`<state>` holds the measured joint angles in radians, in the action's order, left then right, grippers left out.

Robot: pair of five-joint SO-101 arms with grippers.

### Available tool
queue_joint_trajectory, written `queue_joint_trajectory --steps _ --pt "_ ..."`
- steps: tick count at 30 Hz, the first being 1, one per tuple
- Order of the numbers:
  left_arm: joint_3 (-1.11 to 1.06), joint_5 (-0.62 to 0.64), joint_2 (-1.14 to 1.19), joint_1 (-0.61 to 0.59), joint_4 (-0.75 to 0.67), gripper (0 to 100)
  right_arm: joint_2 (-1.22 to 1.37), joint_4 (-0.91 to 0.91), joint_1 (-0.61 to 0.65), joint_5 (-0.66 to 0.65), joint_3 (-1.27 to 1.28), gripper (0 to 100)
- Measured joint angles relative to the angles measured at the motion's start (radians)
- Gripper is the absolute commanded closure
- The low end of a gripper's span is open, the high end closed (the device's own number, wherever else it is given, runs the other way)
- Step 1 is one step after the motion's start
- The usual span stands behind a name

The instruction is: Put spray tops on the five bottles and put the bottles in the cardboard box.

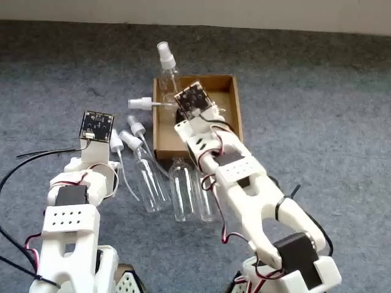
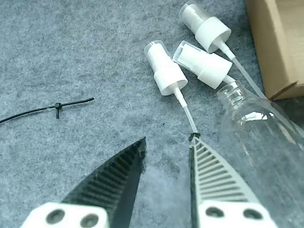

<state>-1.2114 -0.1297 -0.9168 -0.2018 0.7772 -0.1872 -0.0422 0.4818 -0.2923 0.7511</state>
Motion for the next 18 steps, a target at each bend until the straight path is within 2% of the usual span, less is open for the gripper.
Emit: queue_joint_trajectory --steps 3,6,12,18 --pt "0.0 0.0 0.0 0.0 0.0 85 -0.002 -0.313 -0.002 -0.074 -0.146 84.8" --pt "0.0 0.0 0.0 0.0 0.0 85 0.044 -0.48 0.002 -0.172 -0.269 77.8" --pt "0.0 0.0 0.0 0.0 0.0 85 0.233 -0.683 0.0 -0.27 -0.442 77.3" --pt "0.0 0.0 0.0 0.0 0.0 85 0.405 -0.723 -0.028 -0.31 -0.646 70.4"
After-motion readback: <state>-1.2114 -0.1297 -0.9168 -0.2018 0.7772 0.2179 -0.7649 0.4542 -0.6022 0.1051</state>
